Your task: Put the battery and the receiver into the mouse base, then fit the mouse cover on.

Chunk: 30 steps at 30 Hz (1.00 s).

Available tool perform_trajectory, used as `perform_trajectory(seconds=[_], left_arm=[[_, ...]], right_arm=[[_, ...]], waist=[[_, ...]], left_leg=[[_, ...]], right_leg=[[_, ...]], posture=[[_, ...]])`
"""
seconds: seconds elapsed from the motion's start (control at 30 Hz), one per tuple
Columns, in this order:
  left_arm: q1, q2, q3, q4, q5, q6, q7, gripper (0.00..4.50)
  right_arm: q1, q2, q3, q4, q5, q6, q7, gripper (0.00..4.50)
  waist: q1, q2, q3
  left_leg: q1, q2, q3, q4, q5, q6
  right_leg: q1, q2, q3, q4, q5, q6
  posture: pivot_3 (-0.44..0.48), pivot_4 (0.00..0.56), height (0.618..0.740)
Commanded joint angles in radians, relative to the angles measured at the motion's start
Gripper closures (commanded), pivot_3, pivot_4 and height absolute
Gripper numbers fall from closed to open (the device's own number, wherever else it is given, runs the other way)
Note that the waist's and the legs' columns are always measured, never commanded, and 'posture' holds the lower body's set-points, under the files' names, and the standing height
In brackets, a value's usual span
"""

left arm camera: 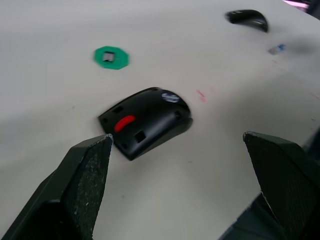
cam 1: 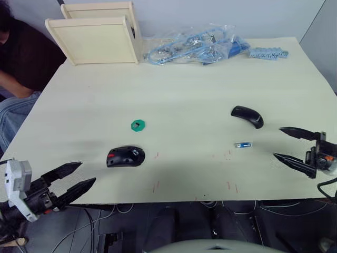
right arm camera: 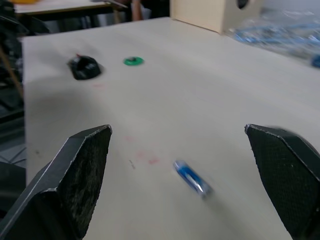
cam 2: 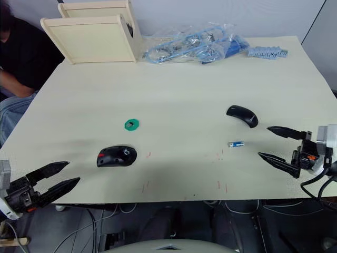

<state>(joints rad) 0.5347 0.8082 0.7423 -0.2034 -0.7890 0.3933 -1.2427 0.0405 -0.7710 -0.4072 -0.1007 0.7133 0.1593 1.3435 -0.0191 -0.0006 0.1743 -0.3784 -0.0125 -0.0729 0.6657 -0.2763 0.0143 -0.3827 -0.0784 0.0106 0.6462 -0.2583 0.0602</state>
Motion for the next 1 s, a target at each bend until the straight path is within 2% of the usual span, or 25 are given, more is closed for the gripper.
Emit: perform_trajectory(seconds=[0.03, 0.2, 0.33, 0.53, 0.73, 0.87, 1.0], left_arm=[[-0.061, 0.097, 0.010, 0.067, 0.008, -0.008, -0.097, 0.05], [-0.212, 0.230, -0.096, 0.214, 0.088, -0.055, -0.230, 0.05], [-0.351, 0.288, -0.211, 0.319, 0.149, -0.094, -0.302, 0.05], [-0.538, 0.319, -0.380, 0.443, 0.227, -0.161, -0.370, 0.05], [-0.728, 0.331, -0.616, 0.543, 0.260, -0.261, -0.372, 0.05], [-0.802, 0.337, -0.732, 0.615, 0.274, -0.355, -0.372, 0.05], [-0.859, 0.338, -0.802, 0.669, 0.268, -0.404, -0.372, 0.05]], right_arm=[[-0.052, -0.046, 0.021, -0.150, 0.076, 0.097, -0.027, 0.00], [-0.093, -0.084, 0.040, -0.277, 0.145, 0.201, -0.054, 0.00], [-0.092, -0.092, 0.035, -0.332, 0.173, 0.243, -0.079, 0.00], [-0.051, -0.086, 0.007, -0.389, 0.195, 0.268, -0.104, 0.00], [0.030, -0.080, -0.052, -0.441, 0.221, 0.271, -0.123, 0.00], [0.066, -0.079, -0.078, -0.462, 0.230, 0.266, -0.126, 0.00], [0.084, -0.079, -0.093, -0.473, 0.236, 0.261, -0.128, 0.00]], waist=[[0.005, -0.001, 0.000], [0.016, -0.001, 0.000], [0.014, -0.002, 0.001], [0.006, -0.004, 0.002], [0.008, -0.007, 0.004], [0.004, -0.009, 0.005], [0.003, -0.010, 0.006]], left_leg=[[-0.001, 0.000, 0.000, 0.000, 0.000, 0.000], [-0.004, 0.000, -0.002, 0.000, 0.000, 0.000], [-0.006, -0.001, -0.001, 0.000, 0.000, 0.000], [-0.007, -0.001, -0.001, -0.001, 0.000, 0.000], [-0.009, -0.001, 0.001, 0.000, 0.000, 0.000], [-0.008, -0.001, 0.001, 0.002, 0.000, 0.000], [-0.007, -0.001, 0.004, 0.003, 0.000, 0.000]], right_leg=[[-0.001, 0.000, 0.000, 0.000, 0.000, 0.000], [-0.005, 0.001, -0.002, 0.002, 0.001, -0.001], [-0.006, 0.001, -0.002, 0.000, 0.002, 0.002], [-0.009, 0.002, -0.002, 0.001, 0.003, 0.004], [-0.014, 0.002, 0.000, 0.010, 0.003, 0.004], [-0.014, 0.003, 0.002, 0.012, 0.003, 0.004], [-0.014, 0.006, 0.005, 0.014, 0.003, 0.004]], posture=[[0.000, 0.150, 0.740], [0.000, 0.150, 0.740], [0.000, 0.150, 0.740], [0.000, 0.150, 0.740], [0.000, 0.150, 0.740], [0.000, 0.150, 0.740], [0.000, 0.150, 0.740]])
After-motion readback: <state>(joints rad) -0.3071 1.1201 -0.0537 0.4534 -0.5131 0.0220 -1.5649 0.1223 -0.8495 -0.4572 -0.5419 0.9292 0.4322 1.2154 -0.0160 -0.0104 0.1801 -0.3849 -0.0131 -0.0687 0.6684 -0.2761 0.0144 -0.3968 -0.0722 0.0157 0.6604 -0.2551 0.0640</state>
